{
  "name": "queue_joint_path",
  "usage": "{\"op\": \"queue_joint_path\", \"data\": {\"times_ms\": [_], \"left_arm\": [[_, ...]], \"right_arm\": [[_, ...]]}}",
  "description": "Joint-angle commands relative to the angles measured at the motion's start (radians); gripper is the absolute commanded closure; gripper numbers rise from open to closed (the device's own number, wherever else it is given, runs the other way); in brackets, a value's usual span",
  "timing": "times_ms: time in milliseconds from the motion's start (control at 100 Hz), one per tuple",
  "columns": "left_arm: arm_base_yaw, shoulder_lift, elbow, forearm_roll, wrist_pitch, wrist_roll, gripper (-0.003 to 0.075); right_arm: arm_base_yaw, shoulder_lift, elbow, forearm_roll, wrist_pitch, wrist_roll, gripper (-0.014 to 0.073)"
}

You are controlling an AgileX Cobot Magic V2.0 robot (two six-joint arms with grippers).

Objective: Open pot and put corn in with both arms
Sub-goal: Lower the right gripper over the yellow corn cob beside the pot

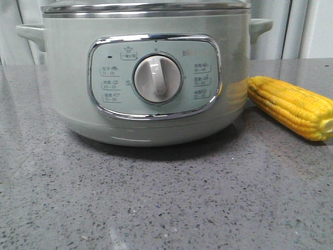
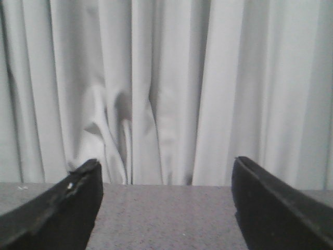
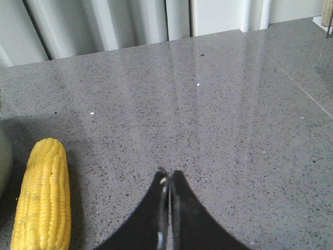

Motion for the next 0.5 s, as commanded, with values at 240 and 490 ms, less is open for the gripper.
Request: {"op": "queue_joint_path", "data": {"times_ms": [240,490], "left_arm": [[-0.360,0.307,-0.228,-0.001,-0.085,-0.012,0.0281],[-0.599,0.557,-0.339,0.039,-0.157,-0.012,0.0278]], "right_arm": [[-0.003,0.018,-0.031,-0.002,-0.073,0.003,0.0657],[-0.003,0.018,-0.031,0.004,-0.080,0.003,0.0657]]}}
